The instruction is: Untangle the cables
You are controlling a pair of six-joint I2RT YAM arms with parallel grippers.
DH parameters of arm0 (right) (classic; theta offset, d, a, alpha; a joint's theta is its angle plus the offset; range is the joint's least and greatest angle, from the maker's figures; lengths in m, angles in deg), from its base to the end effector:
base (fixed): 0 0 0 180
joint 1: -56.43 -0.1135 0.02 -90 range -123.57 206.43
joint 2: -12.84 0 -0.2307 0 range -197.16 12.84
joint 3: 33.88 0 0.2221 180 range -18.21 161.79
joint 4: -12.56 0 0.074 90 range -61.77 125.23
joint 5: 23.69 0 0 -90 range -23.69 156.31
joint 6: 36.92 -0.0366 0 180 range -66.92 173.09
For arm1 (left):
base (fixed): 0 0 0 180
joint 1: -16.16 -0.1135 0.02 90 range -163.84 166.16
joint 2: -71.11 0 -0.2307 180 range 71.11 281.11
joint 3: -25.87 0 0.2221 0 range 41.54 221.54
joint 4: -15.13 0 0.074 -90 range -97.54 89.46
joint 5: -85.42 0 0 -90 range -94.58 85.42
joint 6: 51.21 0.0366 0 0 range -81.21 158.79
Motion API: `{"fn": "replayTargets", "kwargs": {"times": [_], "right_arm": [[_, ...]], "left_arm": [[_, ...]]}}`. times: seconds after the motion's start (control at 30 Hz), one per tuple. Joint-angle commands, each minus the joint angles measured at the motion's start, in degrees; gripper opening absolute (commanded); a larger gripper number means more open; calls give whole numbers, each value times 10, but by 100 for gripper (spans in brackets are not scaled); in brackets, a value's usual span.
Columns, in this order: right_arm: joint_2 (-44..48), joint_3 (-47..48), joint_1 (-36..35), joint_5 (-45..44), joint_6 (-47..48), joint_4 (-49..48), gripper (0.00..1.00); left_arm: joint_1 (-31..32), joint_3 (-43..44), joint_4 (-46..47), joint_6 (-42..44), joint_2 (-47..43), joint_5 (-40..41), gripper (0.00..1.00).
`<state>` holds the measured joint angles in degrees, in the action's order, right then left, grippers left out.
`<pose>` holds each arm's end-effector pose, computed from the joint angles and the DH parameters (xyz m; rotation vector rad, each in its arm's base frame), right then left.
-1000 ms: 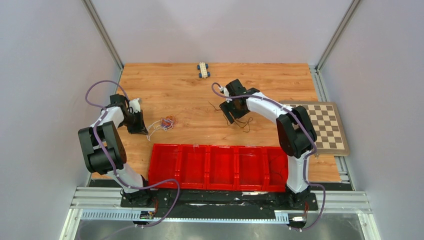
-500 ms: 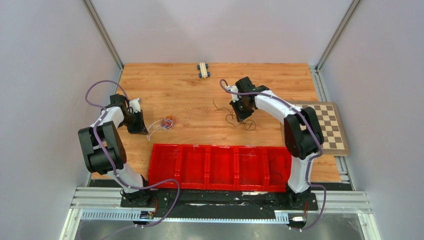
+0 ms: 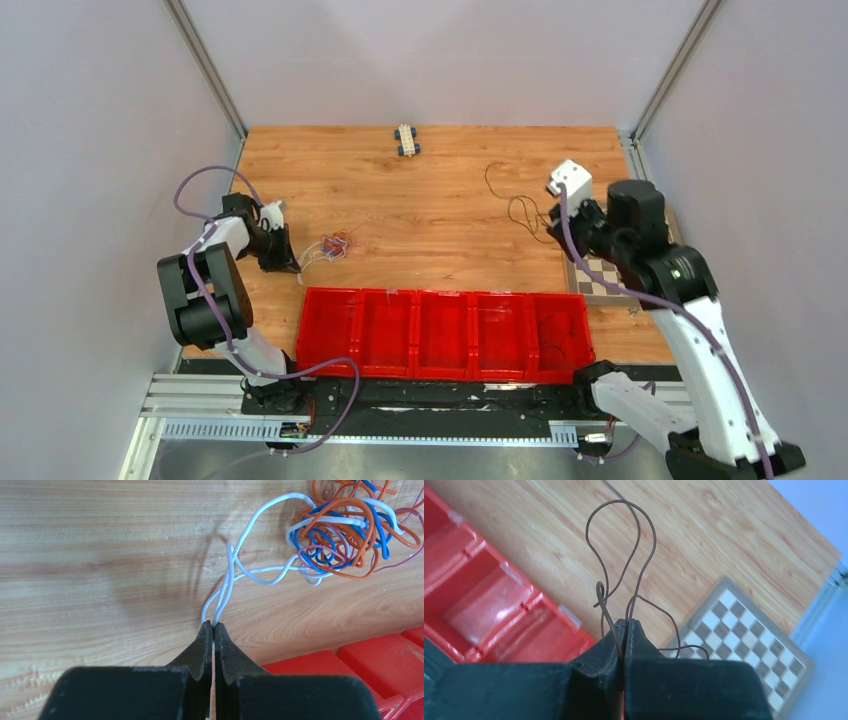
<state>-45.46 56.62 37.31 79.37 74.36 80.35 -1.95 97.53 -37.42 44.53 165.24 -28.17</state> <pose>0.1635 0.0654 0.3643 -0.8727 2.0006 0.2282 0.2608 0.0699 0.1548 -0.2222 2.7546 -0.4894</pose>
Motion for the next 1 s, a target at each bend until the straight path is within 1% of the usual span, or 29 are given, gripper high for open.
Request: {"fn": "replayTargets", "kwargs": {"times": [0.0, 0.1, 0.27, 0.37, 0.47, 0.53, 0.73, 0.83, 0.97], "right_arm": [[74, -33, -1, -81, 88, 131, 0], [114, -41, -1, -126, 135, 212, 0], [141, -40, -1, -130, 172, 321, 0], [145, -71, -1, -211, 175, 331, 0], [143, -90, -1, -274, 191, 331, 0], [139, -96, -1, -300, 212, 331, 0], [124, -107, -1, -301, 263, 330, 0], [92, -118, -2, -271, 253, 330, 0], [36, -133, -23, -231, 222, 324, 0]], "left_arm": [[-2, -10, 12, 14, -25, -21, 0], [-1, -15, 13, 16, -29, -24, 0], [1, -26, 15, 22, -40, -23, 0], [2, -35, 17, 24, -45, -22, 0], [2, -45, 21, 23, -56, -23, 0], [2, -52, 23, 22, -64, -23, 0], [2, -68, 30, 26, -76, -20, 0], [2, -71, 35, 23, -73, -21, 0], [2, -72, 37, 20, -68, -21, 0]]}}
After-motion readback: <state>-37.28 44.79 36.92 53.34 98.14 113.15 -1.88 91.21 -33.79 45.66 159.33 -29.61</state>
